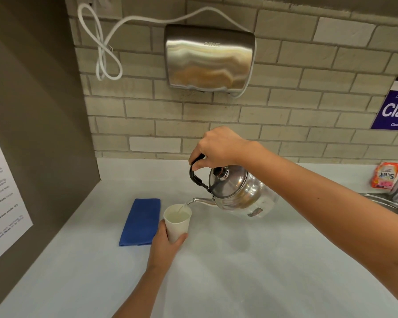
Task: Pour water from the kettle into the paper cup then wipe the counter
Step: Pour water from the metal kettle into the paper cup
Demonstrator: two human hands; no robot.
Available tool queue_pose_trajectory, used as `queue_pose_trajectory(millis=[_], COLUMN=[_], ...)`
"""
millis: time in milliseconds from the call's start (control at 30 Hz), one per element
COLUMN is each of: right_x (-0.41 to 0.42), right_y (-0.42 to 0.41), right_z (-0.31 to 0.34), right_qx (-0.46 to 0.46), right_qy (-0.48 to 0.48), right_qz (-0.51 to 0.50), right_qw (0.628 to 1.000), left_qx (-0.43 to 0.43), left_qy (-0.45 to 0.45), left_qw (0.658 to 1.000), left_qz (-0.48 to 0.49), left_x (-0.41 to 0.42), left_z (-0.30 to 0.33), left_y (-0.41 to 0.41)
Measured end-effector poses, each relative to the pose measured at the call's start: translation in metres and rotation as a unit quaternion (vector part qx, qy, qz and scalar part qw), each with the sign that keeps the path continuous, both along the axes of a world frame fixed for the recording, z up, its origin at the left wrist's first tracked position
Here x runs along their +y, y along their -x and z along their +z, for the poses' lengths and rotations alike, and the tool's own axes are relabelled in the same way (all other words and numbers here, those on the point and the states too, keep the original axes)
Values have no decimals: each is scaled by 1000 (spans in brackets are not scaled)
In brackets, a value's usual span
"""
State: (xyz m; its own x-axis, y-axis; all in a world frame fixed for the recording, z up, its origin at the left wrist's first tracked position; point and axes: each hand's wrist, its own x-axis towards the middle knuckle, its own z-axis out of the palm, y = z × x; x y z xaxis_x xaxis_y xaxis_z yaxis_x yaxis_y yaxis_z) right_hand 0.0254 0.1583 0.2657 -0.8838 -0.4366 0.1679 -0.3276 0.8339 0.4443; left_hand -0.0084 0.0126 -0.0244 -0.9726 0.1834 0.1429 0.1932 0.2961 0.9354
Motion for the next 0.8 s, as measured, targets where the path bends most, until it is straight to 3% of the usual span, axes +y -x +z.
queue_pose_trajectory(millis=[500,800], right_x=[5,41], right_y=[5,6], right_z=[-11,-32], right_qx=[-14,-32], right_qy=[30,218], right_qz=[-7,-50], right_qw=[999,974], left_qx=[2,-4], left_qy=[1,-10], left_qw=[1000,1000], left_qz=[-4,-10], left_x=[-1,-2], left_z=[0,0], left_y=[0,-1])
